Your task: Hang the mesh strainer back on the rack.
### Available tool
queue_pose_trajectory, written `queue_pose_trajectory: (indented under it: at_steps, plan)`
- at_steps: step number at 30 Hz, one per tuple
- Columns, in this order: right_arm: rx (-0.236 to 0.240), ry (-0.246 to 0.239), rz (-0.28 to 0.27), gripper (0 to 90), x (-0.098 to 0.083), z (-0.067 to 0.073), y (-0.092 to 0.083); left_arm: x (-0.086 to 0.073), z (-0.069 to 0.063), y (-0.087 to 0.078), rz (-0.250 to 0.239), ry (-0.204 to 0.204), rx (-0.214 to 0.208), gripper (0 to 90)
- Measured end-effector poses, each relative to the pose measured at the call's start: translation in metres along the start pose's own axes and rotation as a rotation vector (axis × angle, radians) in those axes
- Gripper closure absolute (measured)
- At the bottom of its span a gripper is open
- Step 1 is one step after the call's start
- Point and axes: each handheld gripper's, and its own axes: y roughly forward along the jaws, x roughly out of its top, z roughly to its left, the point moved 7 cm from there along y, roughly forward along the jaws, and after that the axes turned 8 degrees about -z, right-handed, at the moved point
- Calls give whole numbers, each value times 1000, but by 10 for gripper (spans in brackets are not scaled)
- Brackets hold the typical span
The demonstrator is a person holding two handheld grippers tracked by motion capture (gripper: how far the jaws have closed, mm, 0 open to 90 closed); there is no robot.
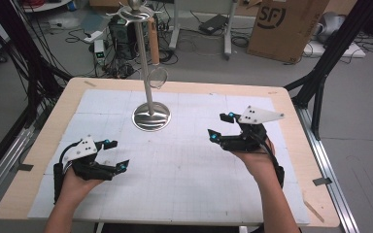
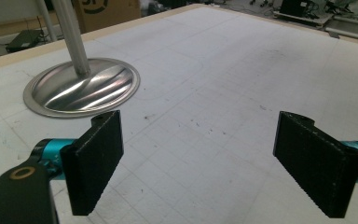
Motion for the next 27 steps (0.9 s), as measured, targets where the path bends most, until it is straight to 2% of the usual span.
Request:
queue_pose_trajectory:
  at_steps: [7,18,21,24,27]
  plan:
    - [-21,34,10,299,-28,-1,-9,-1,-1,1,5,0,-3,165]
    - [-54,74,-25,281,-59,-1,-30,-3,-3,3,15,3,-5,165]
    - [-55,81,-37,278,-65,0,-33,-3,-4,4,16,5,-9,165]
    - [-50,82,-11,272,-70,1,-34,-3,-4,4,18,7,-9,165]
    - [-54,78,-15,269,-72,2,-37,-3,-5,5,15,3,-10,165]
